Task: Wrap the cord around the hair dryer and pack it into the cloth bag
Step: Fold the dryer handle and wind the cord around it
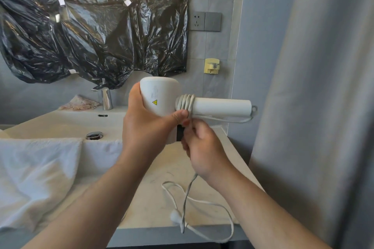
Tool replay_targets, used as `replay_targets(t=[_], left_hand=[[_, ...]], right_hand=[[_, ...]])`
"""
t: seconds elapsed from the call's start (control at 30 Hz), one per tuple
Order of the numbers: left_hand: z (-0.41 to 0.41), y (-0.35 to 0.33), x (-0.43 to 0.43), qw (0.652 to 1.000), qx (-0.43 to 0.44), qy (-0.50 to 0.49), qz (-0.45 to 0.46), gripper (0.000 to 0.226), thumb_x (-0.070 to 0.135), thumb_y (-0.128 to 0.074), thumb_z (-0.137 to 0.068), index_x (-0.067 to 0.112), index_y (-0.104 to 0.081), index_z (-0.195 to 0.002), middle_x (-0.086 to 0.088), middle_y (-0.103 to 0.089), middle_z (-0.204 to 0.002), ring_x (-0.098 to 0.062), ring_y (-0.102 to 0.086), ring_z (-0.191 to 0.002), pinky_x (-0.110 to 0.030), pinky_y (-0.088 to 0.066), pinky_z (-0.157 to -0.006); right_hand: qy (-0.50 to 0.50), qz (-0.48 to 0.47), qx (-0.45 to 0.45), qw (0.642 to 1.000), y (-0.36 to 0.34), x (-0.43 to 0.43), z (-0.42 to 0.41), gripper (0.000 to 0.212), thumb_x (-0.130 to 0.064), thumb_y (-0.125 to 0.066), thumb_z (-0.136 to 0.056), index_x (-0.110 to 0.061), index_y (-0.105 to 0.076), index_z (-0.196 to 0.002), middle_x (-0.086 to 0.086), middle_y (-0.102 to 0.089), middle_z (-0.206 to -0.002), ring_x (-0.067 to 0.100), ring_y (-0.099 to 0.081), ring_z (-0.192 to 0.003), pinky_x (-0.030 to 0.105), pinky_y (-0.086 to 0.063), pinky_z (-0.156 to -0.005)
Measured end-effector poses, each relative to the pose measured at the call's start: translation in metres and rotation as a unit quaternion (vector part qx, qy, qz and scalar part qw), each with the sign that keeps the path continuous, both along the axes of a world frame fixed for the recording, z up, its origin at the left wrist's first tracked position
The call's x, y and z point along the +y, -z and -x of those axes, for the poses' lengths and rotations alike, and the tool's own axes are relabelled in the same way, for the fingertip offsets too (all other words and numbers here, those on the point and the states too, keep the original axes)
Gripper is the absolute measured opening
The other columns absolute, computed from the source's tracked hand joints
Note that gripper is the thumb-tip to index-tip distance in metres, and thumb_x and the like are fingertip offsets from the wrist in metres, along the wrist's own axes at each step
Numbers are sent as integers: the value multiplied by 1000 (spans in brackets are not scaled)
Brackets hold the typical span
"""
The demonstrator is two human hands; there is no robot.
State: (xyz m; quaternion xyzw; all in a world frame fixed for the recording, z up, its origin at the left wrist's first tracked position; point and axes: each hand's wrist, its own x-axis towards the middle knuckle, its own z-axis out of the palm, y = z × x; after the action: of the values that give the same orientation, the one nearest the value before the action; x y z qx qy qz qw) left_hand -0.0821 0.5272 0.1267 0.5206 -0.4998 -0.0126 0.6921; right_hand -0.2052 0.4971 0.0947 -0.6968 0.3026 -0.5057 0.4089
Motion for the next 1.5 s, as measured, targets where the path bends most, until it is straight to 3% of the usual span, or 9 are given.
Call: replay_targets(t=[0.23,0.53,0.7,0.77,0.9,1.0,1.1,1.33,1.5], left_hand=[[-5,-1,4,991,-89,-91,-35,97,42,-90,-58,31,-34,-137,16,-51,-111,-16,-50,-103,-33,-42,-79],[-9,-6,7,973,-197,-101,-58,117,46,-90,-55,26,-24,-148,-2,-57,-123,-28,-54,-110,-47,-51,-85],[-10,-12,12,960,-251,-94,-77,116,52,-88,-55,31,-23,-148,0,-57,-124,-27,-54,-108,-41,-48,-80],[-11,-16,14,959,-256,-82,-85,116,53,-88,-55,32,-22,-149,1,-57,-127,-25,-54,-110,-38,-46,-81],[-12,-20,17,957,-265,-56,-101,121,51,-89,-56,30,-18,-151,0,-53,-130,-25,-52,-114,-35,-45,-87],[-7,-20,21,934,-313,-100,-137,142,55,-91,-50,20,-3,-156,-8,-41,-135,-28,-44,-123,-33,-37,-97],[3,-19,25,906,-358,-171,-147,151,67,-86,-44,13,0,-157,-12,-47,-128,-33,-52,-115,-41,-45,-90],[7,-17,22,914,-354,-158,-116,135,68,-77,-53,12,-9,-156,-10,-46,-130,-35,-53,-113,-41,-46,-80],[6,-17,20,897,-394,-166,-112,134,73,-73,-55,12,-10,-155,-9,-47,-128,-32,-53,-112,-42,-48,-79]], right_hand=[[82,146,215,962,-11,3,17,33,-29,-48,-97,-16,-50,-67,-1,-52,-59,16,-47,-57,35,-39,-56],[70,182,227,954,-39,-7,43,29,-25,-59,-93,-7,-61,-70,-4,-43,-55,8,-37,-51,27,-30,-52],[121,282,241,921,-44,-19,51,12,-22,-61,-92,-16,-70,-86,-5,-56,-108,4,-49,-96,12,-33,-82],[128,267,250,922,-45,-19,52,13,-24,-58,-94,-17,-68,-90,-4,-59,-122,9,-47,-113,19,-31,-89],[66,174,190,964,-47,-12,52,16,-21,-57,-95,-17,-64,-81,4,-64,-75,6,-50,-68,26,-40,-64],[63,177,171,967,-49,-10,52,17,-20,-57,-95,-15,-66,-80,14,-67,-79,8,-49,-67,23,-39,-61],[64,170,153,971,-47,-10,49,18,-19,-57,-94,-18,-65,-78,0,-63,-72,2,-48,-63,16,-38,-58],[45,142,139,979,-46,-12,51,20,-19,-57,-95,-13,-66,-79,-5,-60,-71,5,-50,-67,26,-42,-65],[49,140,212,966,-49,-11,53,22,-22,-56,-95,-14,-60,-75,-6,-53,-65,9,-43,-63,31,-36,-62]])
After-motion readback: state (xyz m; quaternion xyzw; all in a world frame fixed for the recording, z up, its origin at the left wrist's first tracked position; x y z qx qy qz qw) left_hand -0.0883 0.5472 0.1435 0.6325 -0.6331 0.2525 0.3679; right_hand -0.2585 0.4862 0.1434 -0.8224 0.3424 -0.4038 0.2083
